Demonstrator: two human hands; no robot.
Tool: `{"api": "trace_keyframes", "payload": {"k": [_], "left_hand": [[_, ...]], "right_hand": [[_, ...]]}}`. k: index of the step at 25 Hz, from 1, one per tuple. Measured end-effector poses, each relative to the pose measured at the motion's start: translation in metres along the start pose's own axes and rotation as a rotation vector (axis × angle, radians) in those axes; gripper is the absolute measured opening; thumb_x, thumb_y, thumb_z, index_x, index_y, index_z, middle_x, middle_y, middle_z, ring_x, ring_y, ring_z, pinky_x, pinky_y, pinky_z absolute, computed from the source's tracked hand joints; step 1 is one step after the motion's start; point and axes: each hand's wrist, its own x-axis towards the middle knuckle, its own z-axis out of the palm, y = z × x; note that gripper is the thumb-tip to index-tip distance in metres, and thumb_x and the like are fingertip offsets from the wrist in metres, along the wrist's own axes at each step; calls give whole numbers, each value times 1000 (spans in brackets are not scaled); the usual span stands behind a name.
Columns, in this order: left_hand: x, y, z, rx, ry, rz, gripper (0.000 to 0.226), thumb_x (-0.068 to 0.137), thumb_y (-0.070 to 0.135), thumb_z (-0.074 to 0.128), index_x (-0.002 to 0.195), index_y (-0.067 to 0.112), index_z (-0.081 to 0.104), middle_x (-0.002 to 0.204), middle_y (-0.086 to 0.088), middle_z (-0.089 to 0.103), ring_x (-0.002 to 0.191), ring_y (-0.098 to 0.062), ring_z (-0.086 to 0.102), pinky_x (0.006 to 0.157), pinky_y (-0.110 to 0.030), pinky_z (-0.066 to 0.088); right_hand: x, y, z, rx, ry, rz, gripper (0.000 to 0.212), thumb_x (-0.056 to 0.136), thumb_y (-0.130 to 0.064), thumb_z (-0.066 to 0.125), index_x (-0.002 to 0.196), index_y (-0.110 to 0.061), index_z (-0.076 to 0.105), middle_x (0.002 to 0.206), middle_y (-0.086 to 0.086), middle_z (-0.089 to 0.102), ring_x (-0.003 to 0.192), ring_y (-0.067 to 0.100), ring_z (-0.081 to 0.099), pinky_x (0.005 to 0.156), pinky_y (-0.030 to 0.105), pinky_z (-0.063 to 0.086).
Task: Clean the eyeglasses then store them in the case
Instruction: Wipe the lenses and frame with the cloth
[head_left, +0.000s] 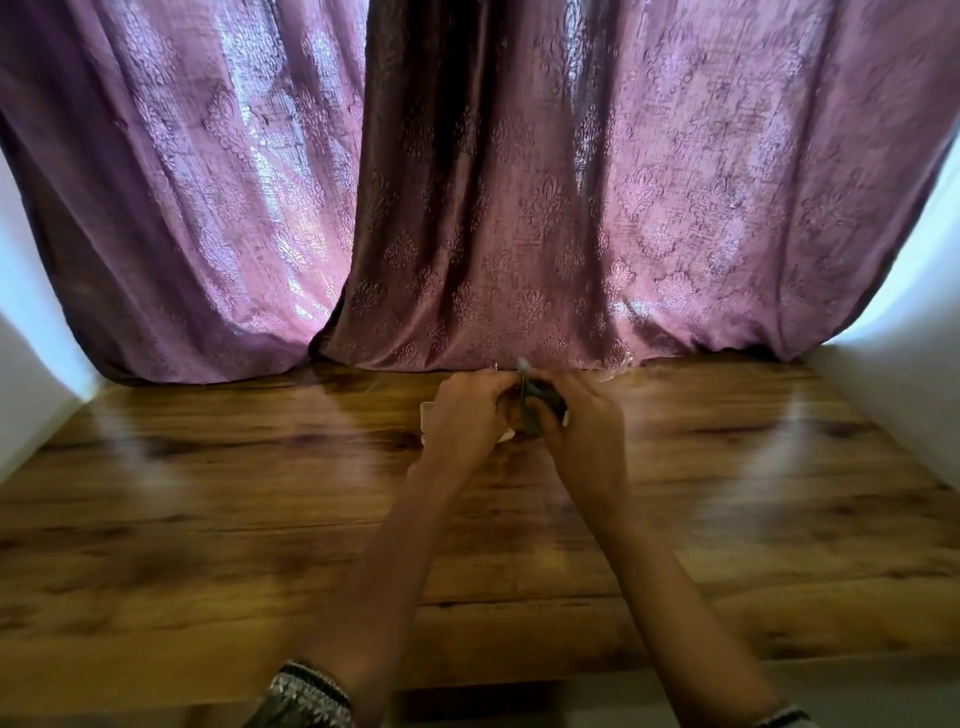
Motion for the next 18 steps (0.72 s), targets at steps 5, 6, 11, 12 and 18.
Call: {"api": "trace_keyframes", "payload": {"k": [5, 6, 11, 12, 18], "left_hand": [[-9, -13, -4, -132, 35, -14, 20, 85, 11, 59, 100, 16, 72, 87, -4, 76, 71, -9, 66, 72, -23, 49], [-10, -16, -4, -149, 30, -7, 19, 85, 11, 60, 99, 15, 73, 87, -4, 76, 68, -8, 65, 70, -22, 49], [-5, -15, 0, -122, 25, 42, 20, 84, 12, 60, 100, 18, 72, 84, -1, 76, 66, -7, 65, 69, -19, 49], [-5, -14, 2, -108, 19, 47, 22, 84, 11, 60, 100, 19, 72, 84, -1, 75, 66, -9, 66, 69, -24, 52], [-9, -21, 5, -173, 4, 15, 20, 85, 11, 59, 98, 19, 72, 87, 1, 75, 55, 13, 56, 63, -8, 48]], "right_hand": [[6, 28, -22, -152, 20, 39, 15, 77, -2, 66, 89, -10, 71, 84, 9, 67, 77, 26, 61, 69, 30, 45], [7, 36, -28, -182, 20, 70, 16, 76, 0, 66, 88, -9, 71, 85, 11, 67, 80, 29, 61, 71, 36, 48], [-3, 24, -7, -151, -10, 33, 20, 79, -6, 66, 99, -7, 70, 94, 14, 69, 86, 33, 63, 75, 40, 51], [-5, 17, 2, -133, -26, 9, 24, 80, -7, 65, 103, -6, 69, 97, 14, 69, 88, 32, 64, 76, 38, 51], [-7, 38, -14, -121, 14, 19, 19, 79, -2, 65, 96, -10, 71, 94, 10, 69, 85, 30, 64, 73, 34, 51]]}}
